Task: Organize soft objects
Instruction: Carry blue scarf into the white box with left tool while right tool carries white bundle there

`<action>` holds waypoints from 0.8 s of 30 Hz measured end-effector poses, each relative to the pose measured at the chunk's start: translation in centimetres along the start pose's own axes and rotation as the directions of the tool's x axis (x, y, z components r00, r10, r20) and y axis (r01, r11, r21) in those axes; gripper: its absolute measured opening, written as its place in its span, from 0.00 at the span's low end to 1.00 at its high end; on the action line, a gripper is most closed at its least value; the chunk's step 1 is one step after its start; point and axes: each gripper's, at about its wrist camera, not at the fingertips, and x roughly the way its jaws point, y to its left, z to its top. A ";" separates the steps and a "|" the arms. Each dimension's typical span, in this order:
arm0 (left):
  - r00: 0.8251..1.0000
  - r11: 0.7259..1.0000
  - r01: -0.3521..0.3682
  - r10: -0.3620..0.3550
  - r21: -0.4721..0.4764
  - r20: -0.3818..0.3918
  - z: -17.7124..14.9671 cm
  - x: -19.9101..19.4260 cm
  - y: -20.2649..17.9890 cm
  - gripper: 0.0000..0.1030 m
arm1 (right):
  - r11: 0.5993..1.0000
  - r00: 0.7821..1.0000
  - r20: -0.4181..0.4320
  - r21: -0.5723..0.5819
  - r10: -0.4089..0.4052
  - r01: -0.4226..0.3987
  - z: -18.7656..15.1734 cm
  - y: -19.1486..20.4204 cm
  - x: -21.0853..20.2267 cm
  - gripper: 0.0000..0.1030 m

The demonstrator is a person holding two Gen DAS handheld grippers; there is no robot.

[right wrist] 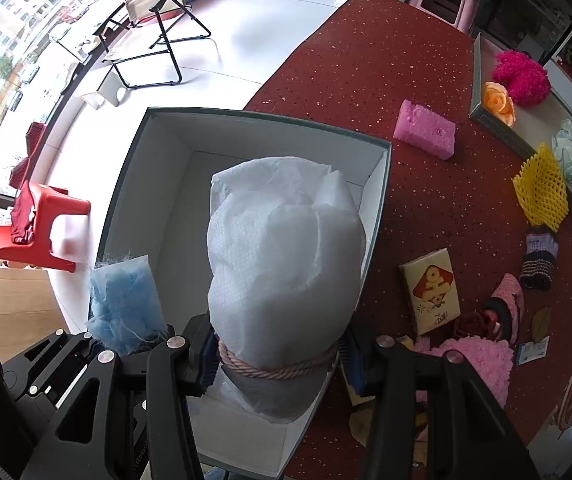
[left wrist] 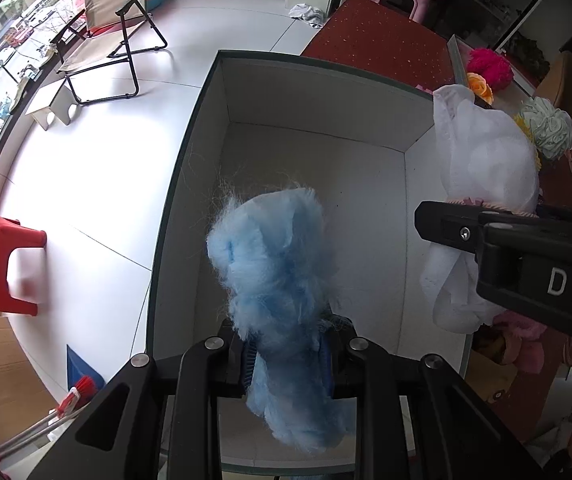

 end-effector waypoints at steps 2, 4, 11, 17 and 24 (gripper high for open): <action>1.000 1.000 0.000 0.000 0.001 -0.007 0.0 0.2 0.1 0.25 | 1.000 1.000 -0.009 -0.004 -0.007 0.007 0.0 0.1 0.3 0.52; 1.000 1.000 0.003 -0.003 -0.004 -0.013 0.1 0.4 0.3 0.25 | 1.000 1.000 -0.014 -0.007 -0.010 0.010 0.0 0.3 0.5 0.52; 1.000 1.000 0.006 -0.006 0.003 -0.024 0.3 0.9 0.2 0.25 | 1.000 1.000 -0.024 -0.018 -0.015 0.014 0.3 0.8 0.9 0.52; 0.998 1.000 0.023 -0.023 0.004 -0.053 0.1 2.3 0.1 0.25 | 0.999 0.998 -0.050 -0.035 -0.038 0.036 0.8 0.9 2.3 0.52; 0.996 0.999 0.004 -0.001 0.036 -0.092 -0.4 4.2 -0.2 0.25 | 0.997 0.995 -0.078 -0.046 -0.066 0.063 1.3 0.9 3.7 0.52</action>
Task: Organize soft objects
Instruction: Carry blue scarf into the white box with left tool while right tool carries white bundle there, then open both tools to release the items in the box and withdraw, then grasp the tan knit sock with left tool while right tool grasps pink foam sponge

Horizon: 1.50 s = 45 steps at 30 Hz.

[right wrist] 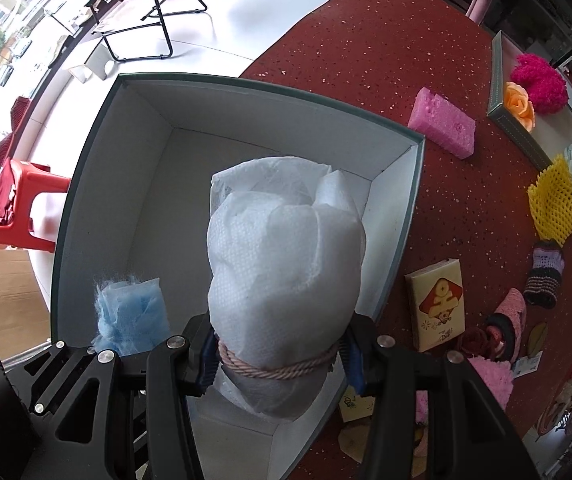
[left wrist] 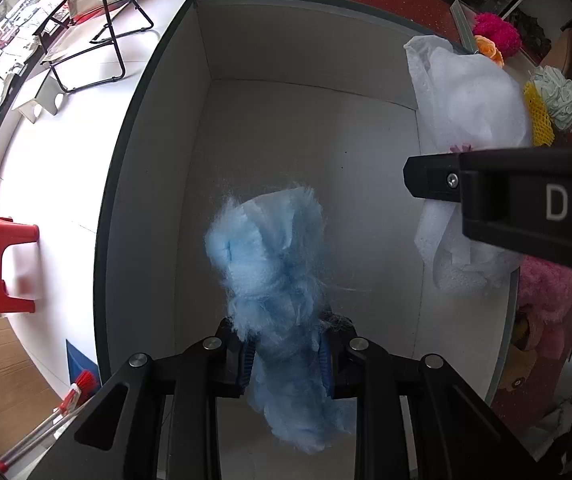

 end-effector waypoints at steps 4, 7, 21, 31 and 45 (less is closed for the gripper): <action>1.000 0.999 -0.027 0.027 0.018 -0.004 0.1 0.7 0.0 0.65 | 1.000 1.000 0.000 0.010 -0.005 0.005 0.0 -0.2 0.1 0.54; 1.000 1.000 0.003 -0.003 0.027 0.001 0.1 0.8 -0.1 0.97 | 1.000 1.000 0.000 -0.007 0.000 0.000 -0.1 0.2 -0.1 0.58; 0.998 0.991 -0.018 0.011 0.135 0.056 1.4 -0.7 1.0 1.00 | 0.995 0.972 0.223 0.082 -0.074 0.057 -2.6 -2.7 -5.8 1.00; 0.991 0.979 0.132 -0.133 0.152 -0.005 -0.7 -3.9 -3.4 1.00 | 0.939 0.989 0.146 0.343 -0.037 -0.015 -10.5 -11.1 -6.0 1.00; 0.992 0.960 0.123 -0.125 0.253 -0.008 -2.2 -6.8 -12.9 1.00 | 0.779 0.994 0.103 0.627 -0.040 -0.034 -21.7 -24.2 -6.0 1.00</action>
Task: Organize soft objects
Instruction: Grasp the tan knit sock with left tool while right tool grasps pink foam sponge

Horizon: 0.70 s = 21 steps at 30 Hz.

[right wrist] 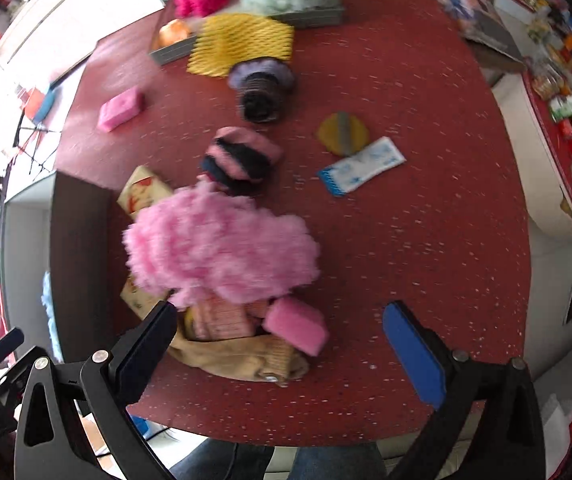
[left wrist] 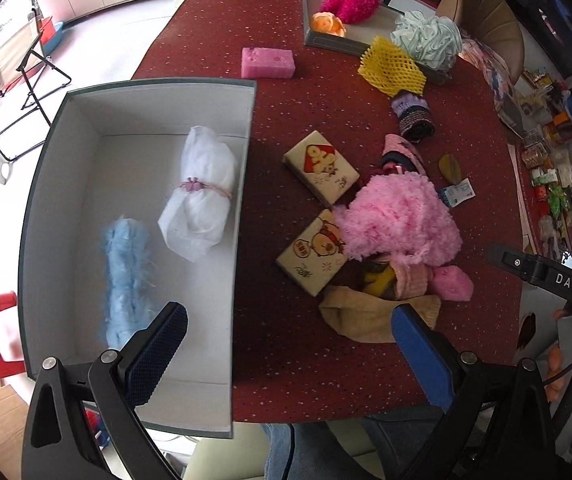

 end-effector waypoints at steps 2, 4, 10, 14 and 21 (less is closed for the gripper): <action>1.000 1.000 -0.001 0.001 0.019 -0.013 0.1 0.3 -1.7 1.00 | 0.999 1.000 -0.018 0.033 0.000 0.000 0.1 -1.9 0.5 1.00; 1.000 0.999 -0.008 0.009 0.041 -0.020 0.3 0.9 -3.3 1.00 | 0.998 0.999 -0.040 0.060 0.001 0.002 0.1 -3.6 1.2 1.00; 0.996 1.000 0.013 -0.013 0.000 -0.089 1.2 3.9 -6.4 1.00 | 0.997 0.995 -0.096 0.080 0.009 -0.001 -0.9 -7.0 3.2 1.00; 0.990 1.000 -0.023 0.022 -0.005 -0.136 0.8 6.1 -7.5 1.00 | 0.994 0.990 -0.133 0.106 0.036 -0.022 -1.4 -8.5 4.4 1.00; 0.975 0.998 -0.052 0.041 -0.047 -0.218 -1.0 8.1 -7.1 1.00 | 0.993 0.981 -0.160 0.062 0.109 -0.100 -1.7 -7.7 6.1 1.00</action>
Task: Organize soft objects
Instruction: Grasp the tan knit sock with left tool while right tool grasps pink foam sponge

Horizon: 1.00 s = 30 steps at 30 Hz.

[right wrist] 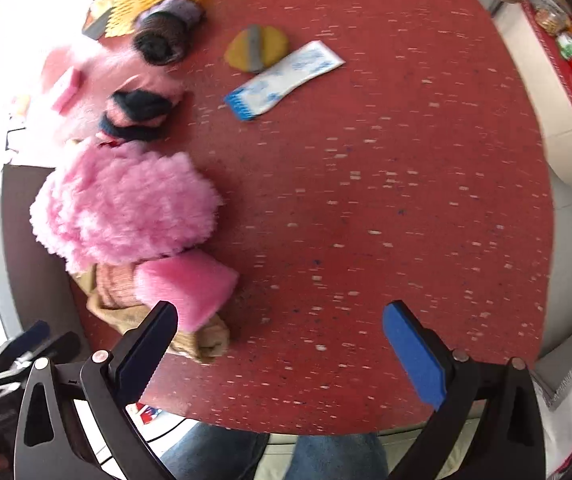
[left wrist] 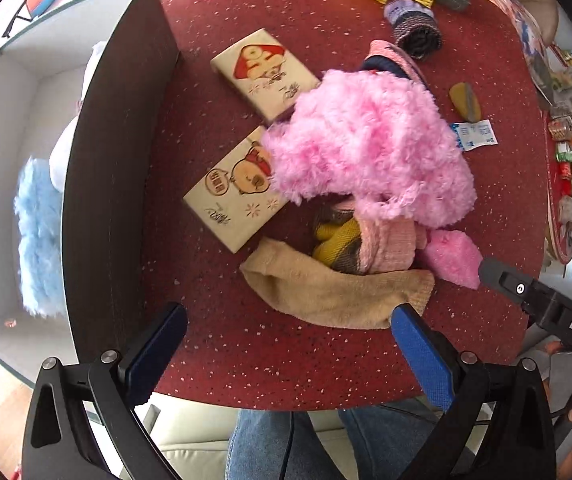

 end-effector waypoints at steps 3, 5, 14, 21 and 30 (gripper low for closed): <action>1.000 1.000 -0.011 0.011 -0.019 0.002 -0.3 -0.1 0.6 1.00 | 0.998 0.998 0.009 -0.003 0.056 -0.055 0.3 1.4 0.6 1.00; 1.000 1.000 -0.015 0.015 -0.026 -0.002 -0.4 -0.2 0.8 1.00 | 0.998 0.998 0.001 -0.016 0.063 -0.063 0.9 2.3 1.5 1.00; 1.000 0.999 -0.007 0.006 -0.032 -0.029 -0.9 0.9 0.9 1.00 | 0.988 0.991 -0.052 0.084 -0.123 0.127 -0.6 -2.7 3.0 1.00; 0.998 0.999 0.022 -0.024 -0.037 -0.057 -1.1 2.6 -0.7 1.00 | 0.983 0.986 -0.003 0.082 -0.166 0.166 -2.1 -5.8 1.6 1.00; 0.986 0.969 0.099 -0.126 -0.225 -0.110 -2.1 4.8 -0.6 1.00 | 0.987 0.987 0.028 -0.029 -0.157 0.158 -2.6 -3.6 2.8 1.00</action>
